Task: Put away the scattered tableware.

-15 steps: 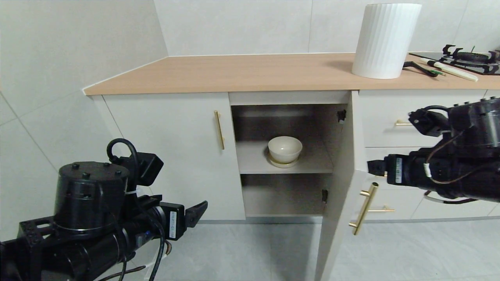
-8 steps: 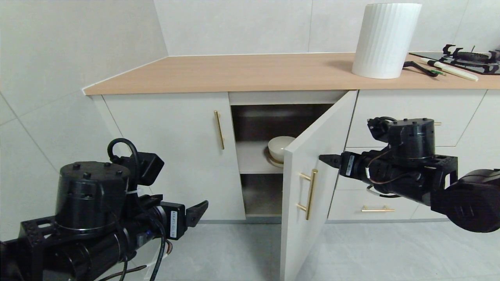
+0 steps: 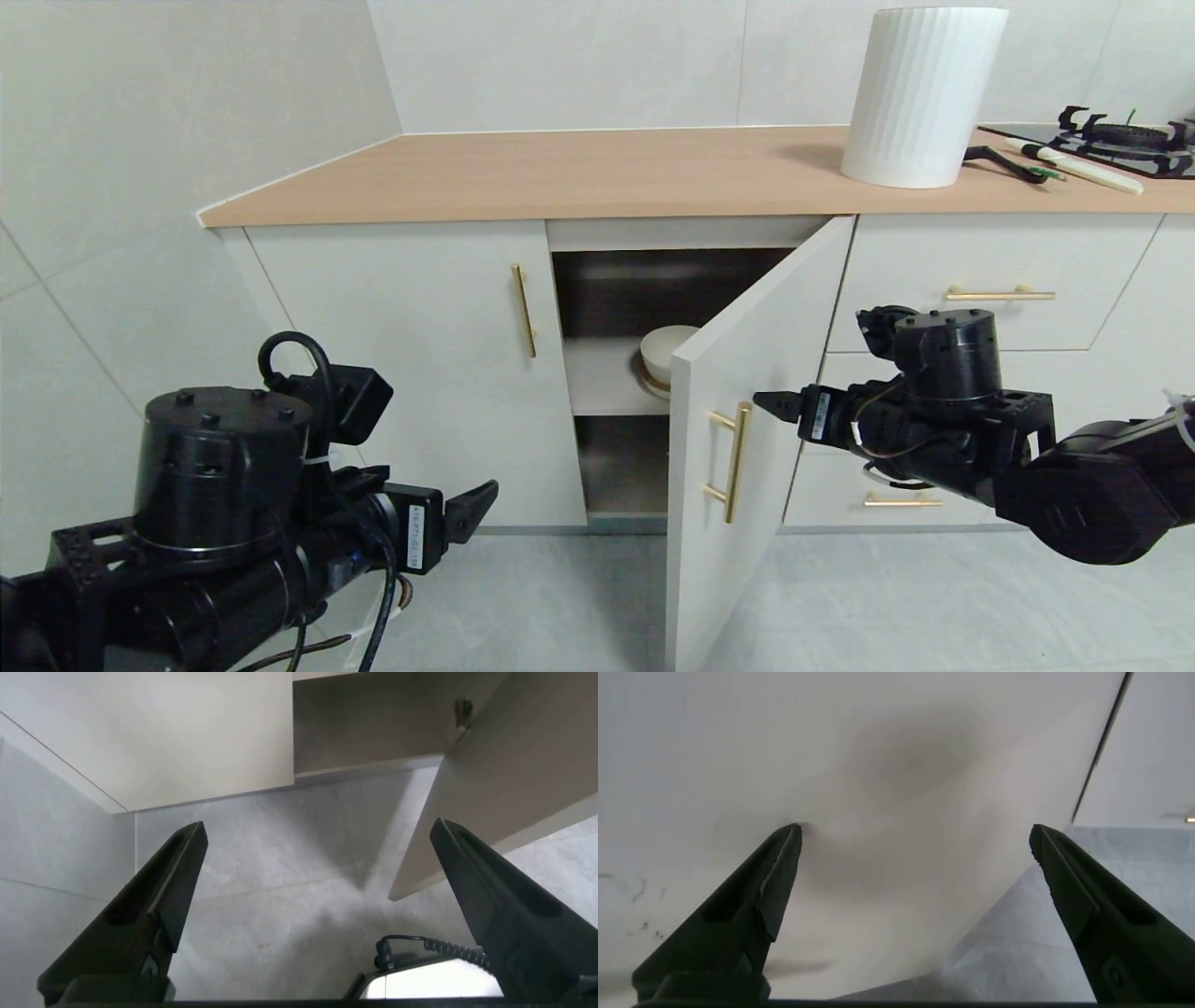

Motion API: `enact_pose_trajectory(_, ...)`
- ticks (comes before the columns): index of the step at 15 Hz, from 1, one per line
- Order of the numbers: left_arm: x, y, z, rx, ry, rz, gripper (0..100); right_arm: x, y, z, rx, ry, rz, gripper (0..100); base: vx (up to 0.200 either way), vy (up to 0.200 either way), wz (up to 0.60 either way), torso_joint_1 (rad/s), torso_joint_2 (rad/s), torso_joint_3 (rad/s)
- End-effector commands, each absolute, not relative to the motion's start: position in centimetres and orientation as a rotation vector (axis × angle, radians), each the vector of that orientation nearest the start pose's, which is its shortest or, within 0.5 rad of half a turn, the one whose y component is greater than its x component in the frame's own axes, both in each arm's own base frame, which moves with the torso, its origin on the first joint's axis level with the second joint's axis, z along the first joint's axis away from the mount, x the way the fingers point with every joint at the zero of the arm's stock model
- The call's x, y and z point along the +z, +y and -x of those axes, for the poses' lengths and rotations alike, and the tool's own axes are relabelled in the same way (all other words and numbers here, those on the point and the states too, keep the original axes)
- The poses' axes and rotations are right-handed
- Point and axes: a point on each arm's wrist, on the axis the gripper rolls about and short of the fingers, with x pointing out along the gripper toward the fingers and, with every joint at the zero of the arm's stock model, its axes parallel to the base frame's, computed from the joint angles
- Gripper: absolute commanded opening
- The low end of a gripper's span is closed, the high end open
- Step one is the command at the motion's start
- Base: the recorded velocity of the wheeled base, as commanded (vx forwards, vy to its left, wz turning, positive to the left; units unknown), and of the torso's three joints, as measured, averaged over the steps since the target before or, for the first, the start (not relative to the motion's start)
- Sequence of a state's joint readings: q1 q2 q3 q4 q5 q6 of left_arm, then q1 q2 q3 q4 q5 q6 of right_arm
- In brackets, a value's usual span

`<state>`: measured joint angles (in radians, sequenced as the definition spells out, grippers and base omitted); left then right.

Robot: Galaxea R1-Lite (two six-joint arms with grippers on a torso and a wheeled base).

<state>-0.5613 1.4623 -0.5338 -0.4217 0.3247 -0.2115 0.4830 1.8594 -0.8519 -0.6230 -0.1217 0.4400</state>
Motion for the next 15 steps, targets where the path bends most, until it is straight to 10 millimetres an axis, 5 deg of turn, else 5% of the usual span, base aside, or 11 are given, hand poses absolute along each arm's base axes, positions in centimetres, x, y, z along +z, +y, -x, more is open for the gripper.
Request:
enact_pose_trajectory(1,15.38,-11.19,-19.14,-0.182,0.482,-0.012,100,14.12,15.46,-30.05,0.269,0.44,-0.315,100,0.0,0.0,0.0,0.0,0.0,0.0)
enact_pose_trajectory(5,15.36,-11.16,-19.1,-0.181,0.483,-0.013,100,14.22,15.46,-30.05,0.269,0.434,-0.317,100,0.0,0.0,0.0,0.0,0.0,0.0)
enact_pose_trajectory(15,15.28,-11.16,-19.09,-0.18,0.485,-0.013,100,13.75,15.64,-30.47,0.256,0.426,-0.316,100,0.18,0.0,0.0,0.005,0.0,0.003)
